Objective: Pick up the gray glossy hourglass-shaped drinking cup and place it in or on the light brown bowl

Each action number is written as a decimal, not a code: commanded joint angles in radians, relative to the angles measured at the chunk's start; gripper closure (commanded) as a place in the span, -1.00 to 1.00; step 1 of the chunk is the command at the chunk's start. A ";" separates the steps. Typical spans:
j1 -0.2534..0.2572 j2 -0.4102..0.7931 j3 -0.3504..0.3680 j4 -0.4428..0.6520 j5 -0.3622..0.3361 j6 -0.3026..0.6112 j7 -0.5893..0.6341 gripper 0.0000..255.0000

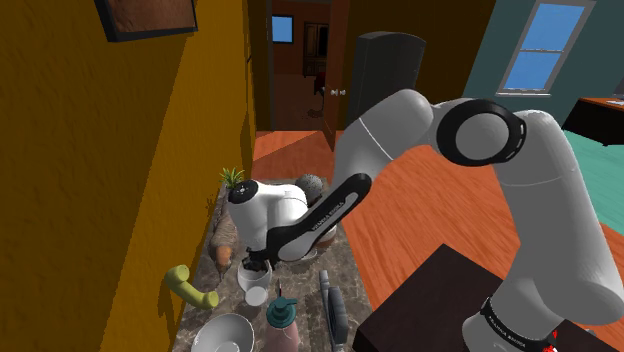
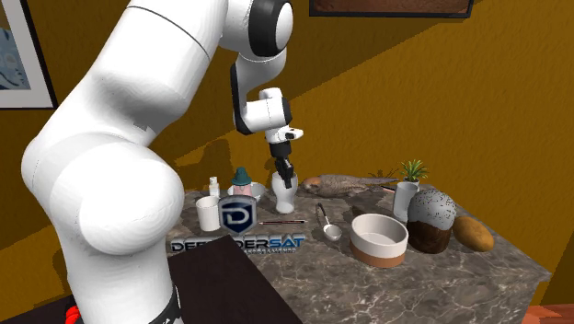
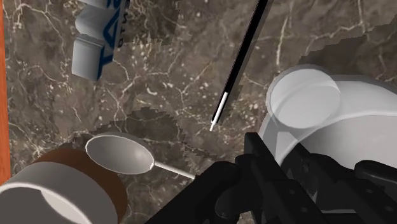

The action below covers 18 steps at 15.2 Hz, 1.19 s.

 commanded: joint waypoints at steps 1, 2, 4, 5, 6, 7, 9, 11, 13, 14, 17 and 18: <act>-0.004 -0.018 0.008 -0.001 0.010 -0.015 -0.008 1.00; -0.007 -0.027 0.011 -0.002 0.016 -0.023 -0.013 1.00; -0.012 -0.046 0.019 -0.003 0.027 -0.038 -0.022 1.00; -0.014 -0.055 0.022 -0.003 0.032 -0.046 -0.027 1.00; -0.017 -0.064 0.026 -0.003 0.038 -0.054 -0.031 1.00; -0.019 -0.073 0.030 -0.002 0.043 -0.063 -0.036 1.00; -0.023 -0.090 0.036 -0.001 0.054 -0.079 -0.045 1.00; -0.028 -0.107 0.043 0.001 0.065 -0.096 -0.055 1.00; -0.032 -0.124 0.049 0.004 0.076 -0.113 -0.064 1.00; -0.033 -0.132 0.052 0.006 0.082 -0.122 -0.069 1.00; -0.039 -0.155 0.061 0.013 0.098 -0.149 -0.083 1.00; -0.040 -0.163 0.064 0.016 0.103 -0.158 -0.087 1.00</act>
